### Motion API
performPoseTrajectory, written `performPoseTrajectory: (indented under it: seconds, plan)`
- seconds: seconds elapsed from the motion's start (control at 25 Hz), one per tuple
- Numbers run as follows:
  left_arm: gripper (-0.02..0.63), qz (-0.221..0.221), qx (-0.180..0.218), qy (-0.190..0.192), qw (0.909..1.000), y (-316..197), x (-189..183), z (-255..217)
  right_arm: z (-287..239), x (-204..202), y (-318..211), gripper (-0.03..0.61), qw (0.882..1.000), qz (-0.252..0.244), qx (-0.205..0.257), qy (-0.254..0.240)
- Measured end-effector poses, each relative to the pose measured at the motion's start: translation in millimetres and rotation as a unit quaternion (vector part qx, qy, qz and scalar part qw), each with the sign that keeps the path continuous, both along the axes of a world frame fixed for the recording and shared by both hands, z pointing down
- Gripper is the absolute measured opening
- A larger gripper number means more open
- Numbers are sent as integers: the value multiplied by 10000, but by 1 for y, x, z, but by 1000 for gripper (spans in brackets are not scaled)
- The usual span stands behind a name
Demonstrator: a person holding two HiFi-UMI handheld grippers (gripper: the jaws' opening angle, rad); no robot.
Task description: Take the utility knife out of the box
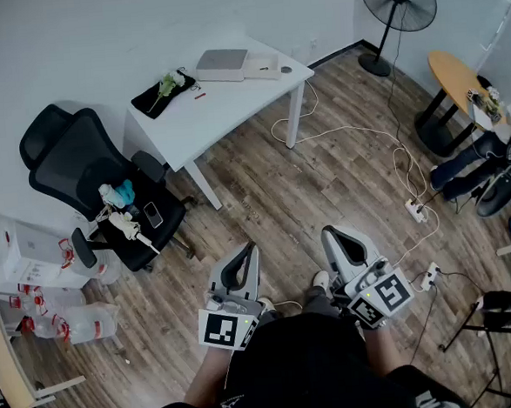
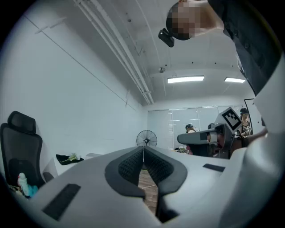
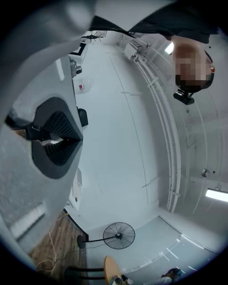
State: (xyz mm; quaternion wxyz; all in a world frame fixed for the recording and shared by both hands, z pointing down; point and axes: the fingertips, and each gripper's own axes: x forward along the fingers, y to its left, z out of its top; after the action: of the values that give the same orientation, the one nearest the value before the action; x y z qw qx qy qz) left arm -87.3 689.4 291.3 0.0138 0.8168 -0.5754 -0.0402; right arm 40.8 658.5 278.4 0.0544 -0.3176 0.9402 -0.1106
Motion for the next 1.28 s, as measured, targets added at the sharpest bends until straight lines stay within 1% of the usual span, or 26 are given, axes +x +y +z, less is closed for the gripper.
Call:
performPoseTrajectory:
  seconds: [0.24, 0.48, 0.64, 0.84, 0.96, 1.04, 1.16, 1.28]
  plan:
    - [6, 18, -35, -97, 9999, -18, 29, -2, -6, 18, -15, 5, 9999, -70, 124, 75]
    - [6, 37, 50, -140, 9999, -52, 78, -7, -4, 62, -53, 5, 9999, -105, 97, 77]
    - [6, -39, 48, -192, 9998, -78, 111, -3, -4, 92, -78, 5, 9996, -158, 216, 122]
    - [7, -320, 91, -315, 9989, -108, 139, -1, -6, 126, -106, 5, 9984, -202, 439, 308]
    - [6, -537, 199, -239, 9981, -121, 155, -7, -5, 144, -120, 5, 9976, -283, 509, 371]
    - [7, -676, 248, -286, 9970, -126, 164, -9, -3, 154, -125, 5, 9971, -311, 543, 434]
    - [6, -972, 234, -556, 9934, -134, 168, -6, 0, 160, -136, 5, 9956, -310, 687, 558]
    - [8, -1052, 209, -503, 9930, -145, 168, -5, 2, 163, -148, 5, 9947, -154, 794, 640]
